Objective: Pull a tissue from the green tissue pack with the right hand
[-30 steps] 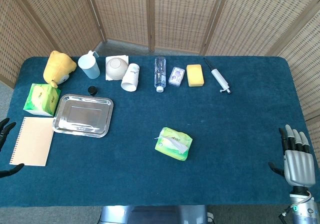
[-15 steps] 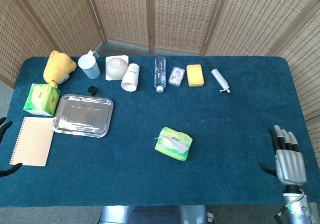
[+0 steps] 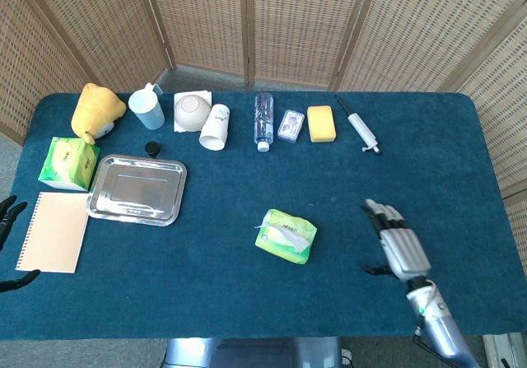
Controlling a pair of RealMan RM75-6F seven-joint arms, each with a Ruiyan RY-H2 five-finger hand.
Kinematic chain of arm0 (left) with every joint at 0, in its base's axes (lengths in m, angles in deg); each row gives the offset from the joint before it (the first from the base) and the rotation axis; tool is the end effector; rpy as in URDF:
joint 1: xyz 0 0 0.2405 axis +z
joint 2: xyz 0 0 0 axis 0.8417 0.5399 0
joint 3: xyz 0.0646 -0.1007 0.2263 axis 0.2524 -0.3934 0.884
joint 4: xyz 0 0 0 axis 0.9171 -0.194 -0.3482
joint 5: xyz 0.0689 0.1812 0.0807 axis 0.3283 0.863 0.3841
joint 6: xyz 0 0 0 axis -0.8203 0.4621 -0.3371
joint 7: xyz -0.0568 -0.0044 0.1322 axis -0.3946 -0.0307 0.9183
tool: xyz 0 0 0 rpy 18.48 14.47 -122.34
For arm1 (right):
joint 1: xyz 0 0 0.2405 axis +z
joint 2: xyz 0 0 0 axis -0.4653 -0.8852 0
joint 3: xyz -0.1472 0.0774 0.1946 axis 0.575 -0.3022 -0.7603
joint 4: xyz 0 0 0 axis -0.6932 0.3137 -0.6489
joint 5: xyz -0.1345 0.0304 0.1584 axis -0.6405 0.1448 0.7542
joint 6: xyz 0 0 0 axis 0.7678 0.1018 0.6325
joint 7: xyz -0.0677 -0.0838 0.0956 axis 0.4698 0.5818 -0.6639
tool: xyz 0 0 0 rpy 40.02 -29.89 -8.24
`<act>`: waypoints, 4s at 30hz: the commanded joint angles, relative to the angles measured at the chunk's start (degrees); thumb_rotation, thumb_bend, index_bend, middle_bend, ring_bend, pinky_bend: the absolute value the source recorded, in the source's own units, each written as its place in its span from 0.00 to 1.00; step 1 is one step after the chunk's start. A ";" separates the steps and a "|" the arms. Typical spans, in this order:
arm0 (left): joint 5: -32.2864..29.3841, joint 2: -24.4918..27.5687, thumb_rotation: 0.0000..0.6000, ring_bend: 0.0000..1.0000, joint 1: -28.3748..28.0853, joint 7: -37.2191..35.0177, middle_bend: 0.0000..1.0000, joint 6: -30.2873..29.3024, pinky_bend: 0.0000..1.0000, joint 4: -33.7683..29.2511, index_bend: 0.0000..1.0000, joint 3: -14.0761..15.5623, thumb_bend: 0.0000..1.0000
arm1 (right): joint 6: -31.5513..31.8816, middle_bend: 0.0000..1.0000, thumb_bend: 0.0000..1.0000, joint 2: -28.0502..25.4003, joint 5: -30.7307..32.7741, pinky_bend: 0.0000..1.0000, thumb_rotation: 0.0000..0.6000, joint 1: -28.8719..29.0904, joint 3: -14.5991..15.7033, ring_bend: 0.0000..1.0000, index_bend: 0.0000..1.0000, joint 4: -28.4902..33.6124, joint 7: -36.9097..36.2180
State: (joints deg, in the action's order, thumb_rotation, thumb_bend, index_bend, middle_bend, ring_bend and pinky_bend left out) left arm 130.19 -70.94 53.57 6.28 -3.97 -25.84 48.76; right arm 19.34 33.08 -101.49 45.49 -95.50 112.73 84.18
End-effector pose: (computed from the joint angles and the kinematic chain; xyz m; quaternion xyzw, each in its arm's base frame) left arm -0.2733 0.1584 0.2245 -0.6132 -0.4156 -0.3477 0.5748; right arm -0.2218 -0.2420 0.0603 0.6560 -0.4747 0.3933 0.4355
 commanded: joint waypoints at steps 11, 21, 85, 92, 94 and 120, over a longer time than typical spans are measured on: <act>-2.67 -0.38 1.00 0.00 -0.06 0.34 0.00 0.50 0.00 0.20 0.00 -0.69 0.00 | -8.44 0.14 0.00 8.33 7.55 0.31 1.00 10.50 -5.10 0.15 0.00 -2.07 1.37; -5.59 -0.98 1.00 0.00 -1.47 1.25 0.00 3.08 0.00 0.41 0.00 -1.58 0.00 | -9.68 0.43 0.22 13.28 11.67 0.65 1.00 14.90 -6.51 0.40 0.27 -4.29 2.25; -6.86 -1.03 1.00 0.00 -3.41 2.48 0.00 7.76 0.00 -0.90 0.00 -0.95 0.00 | -6.48 0.00 0.01 7.49 -5.81 0.17 1.00 16.34 2.33 0.00 0.00 -30.71 -15.16; -7.10 -1.09 1.00 0.00 -3.53 2.68 0.00 7.97 0.00 -0.92 0.00 -0.92 0.00 | -3.90 0.00 0.00 5.07 -5.20 0.13 1.00 15.57 1.11 0.00 0.00 -26.90 -14.29; -7.17 -1.07 1.00 0.00 -3.55 2.64 0.00 8.05 0.00 -0.92 0.00 -0.89 0.00 | -3.49 0.00 0.00 3.98 -5.06 0.12 1.00 15.15 1.13 0.00 0.00 -25.23 -14.56; -1.66 1.38 1.00 0.00 -0.48 -1.74 0.00 3.29 0.00 -1.07 0.00 0.96 0.00 | 26.82 0.00 0.00 -1.67 -15.61 0.12 1.00 -4.71 8.97 0.00 0.00 -22.22 -10.29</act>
State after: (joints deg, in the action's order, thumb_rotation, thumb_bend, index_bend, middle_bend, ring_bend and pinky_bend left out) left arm 128.08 -69.80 52.91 4.98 -0.35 -26.99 49.62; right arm 43.71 31.95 -116.20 43.07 -87.30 89.70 71.93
